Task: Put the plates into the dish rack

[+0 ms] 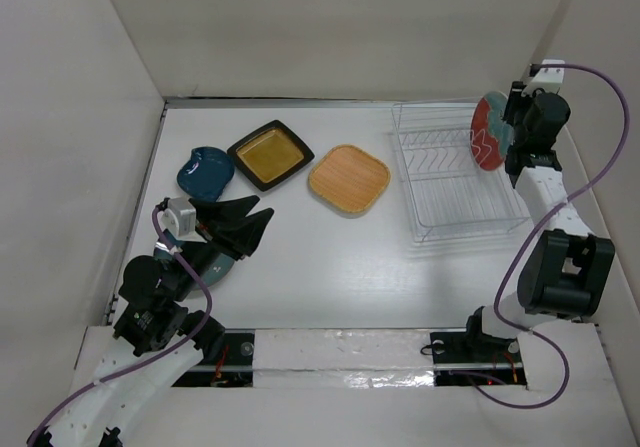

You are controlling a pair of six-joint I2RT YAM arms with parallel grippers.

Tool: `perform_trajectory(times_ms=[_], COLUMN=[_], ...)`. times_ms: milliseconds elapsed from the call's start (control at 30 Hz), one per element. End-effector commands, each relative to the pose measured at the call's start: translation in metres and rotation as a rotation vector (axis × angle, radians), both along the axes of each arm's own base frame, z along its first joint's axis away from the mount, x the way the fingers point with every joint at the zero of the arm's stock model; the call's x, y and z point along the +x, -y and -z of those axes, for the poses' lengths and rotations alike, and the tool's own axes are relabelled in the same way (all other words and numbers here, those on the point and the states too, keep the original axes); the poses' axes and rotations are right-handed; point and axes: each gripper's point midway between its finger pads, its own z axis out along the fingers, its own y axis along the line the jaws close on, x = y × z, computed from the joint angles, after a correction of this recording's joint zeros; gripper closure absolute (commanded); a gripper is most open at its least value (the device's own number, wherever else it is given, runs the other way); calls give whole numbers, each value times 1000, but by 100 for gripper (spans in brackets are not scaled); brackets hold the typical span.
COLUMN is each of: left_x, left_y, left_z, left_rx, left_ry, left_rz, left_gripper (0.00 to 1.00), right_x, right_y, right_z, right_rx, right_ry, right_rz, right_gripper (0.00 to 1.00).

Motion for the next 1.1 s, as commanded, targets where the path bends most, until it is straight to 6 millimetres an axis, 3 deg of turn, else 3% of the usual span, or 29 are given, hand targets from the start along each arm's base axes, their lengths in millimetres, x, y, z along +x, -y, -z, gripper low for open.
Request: perform_trajectory(times_ms=[0,67,133,167,200,233,267,300,333,367,400,433,467,567,600,667,700,833,933,1067], left_x=[-3,1,3,2,2,4,5,9,10,11,11,10,11,13,14,13,12,17,14,15], left_y=[2,1,3,3,2,-2,-5,-9,-11,-12,-13,-13,-14,-19,-20,-21,-21,-20,-13,-12], left_z=[-7,-5,-3,-4,-3,-5,-6,-5,-4,-4,-5,-6,-6,-7,-7,-8,-9,-4,-4,-1], left_rx=[-20,-16,-8,-9,-7,-17,-18,-22,-25,-24,-27,-31,-32,-45,-46,-51,-52,-40,-28,-20], left_ry=[32,21,9,13,13,13,17,8,5,3,3,6,7,9,6,10,14,-5,2,-5], left_rz=[19,1,1,5,1,-25,-41,-73,-84,-89,-93,-95,-101,-130,-136,-135,-136,-143,-104,-104], left_gripper=[58,58,58,58,59,60,61,66,70,74,80,94,100,100,100,100,100,93,88,86], right_x=[-14,-20,-21,-20,-19,-20,-22,-30,-31,-45,-53,-63,-80,-108,-127,-151,-170,-201,-223,-232], right_y=[-14,-31,-75,-97,-129,-184,-213,-273,-280,-338,-367,-396,-443,-503,-536,-568,-592,-643,-672,-694], right_z=[-71,-87,-109,-110,-104,-99,-90,-64,-67,-35,-24,-10,20,55,77,101,127,165,181,208], right_rx=[-3,26,127,165,225,298,337,411,442,472,506,552,565,637,664,726,733,773,847,905], right_ry=[194,233,271,261,220,193,162,87,93,6,-15,-56,-141,-253,-315,-409,-473,-634,-712,-791], right_rz=[50,31,-68,-125,-225,-352,-412,-532,-566,-676,-728,-780,-854,-943,-1027,-1101,-1146,-1229,-1296,-1293], right_gripper=[50,47,48,54,77,90,100,100,100,100,100,100,100,96,89,78,60,38,36,36])
